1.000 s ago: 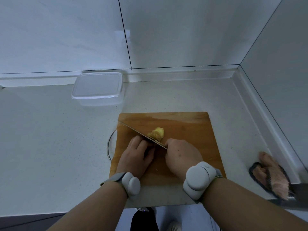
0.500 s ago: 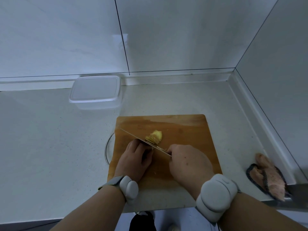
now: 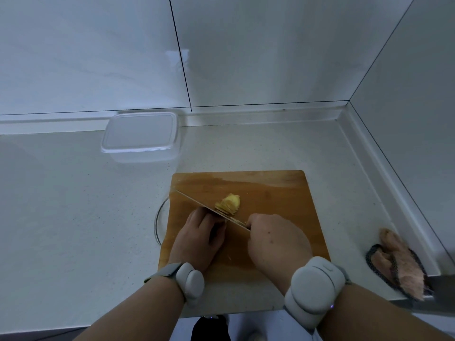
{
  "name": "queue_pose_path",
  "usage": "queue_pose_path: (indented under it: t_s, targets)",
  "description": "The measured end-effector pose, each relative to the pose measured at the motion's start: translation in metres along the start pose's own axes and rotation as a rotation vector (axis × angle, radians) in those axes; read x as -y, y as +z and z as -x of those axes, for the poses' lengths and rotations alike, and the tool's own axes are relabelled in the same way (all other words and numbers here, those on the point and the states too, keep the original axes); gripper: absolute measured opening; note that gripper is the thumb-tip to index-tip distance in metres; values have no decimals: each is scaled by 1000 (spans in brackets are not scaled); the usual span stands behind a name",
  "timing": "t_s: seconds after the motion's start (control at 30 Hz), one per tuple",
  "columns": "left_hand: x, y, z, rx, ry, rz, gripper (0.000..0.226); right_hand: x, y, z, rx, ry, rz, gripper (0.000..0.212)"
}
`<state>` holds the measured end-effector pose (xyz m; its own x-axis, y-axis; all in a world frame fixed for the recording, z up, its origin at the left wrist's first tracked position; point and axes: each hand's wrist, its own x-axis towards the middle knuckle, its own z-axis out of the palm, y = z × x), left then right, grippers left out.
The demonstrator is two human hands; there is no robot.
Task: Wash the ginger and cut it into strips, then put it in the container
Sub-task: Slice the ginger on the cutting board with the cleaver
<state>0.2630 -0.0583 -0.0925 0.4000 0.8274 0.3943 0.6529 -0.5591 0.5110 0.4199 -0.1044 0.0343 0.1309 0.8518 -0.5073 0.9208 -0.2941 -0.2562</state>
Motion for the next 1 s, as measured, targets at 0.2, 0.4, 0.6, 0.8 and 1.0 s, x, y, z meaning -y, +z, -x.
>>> queue_pose_path:
  t_s: [0.2, 0.4, 0.6, 0.8, 1.0]
  targets:
    - [0, 1, 0, 11, 7, -12, 29, 2, 1, -6, 12, 7, 0, 24]
    - [0, 1, -1, 1, 21, -5, 26, 3, 6, -17, 47, 12, -23, 25]
    - [3, 3, 1, -18, 29, -9, 21, 15, 13, -36, 38, -22, -15, 27]
    - [2, 3, 0, -21, 17, -4, 22, 12, 17, -41, 21, -58, 0, 24]
    - [-2, 0, -1, 2, -6, 15, 27, 7, 16, -36, -14, -71, -63, 22]
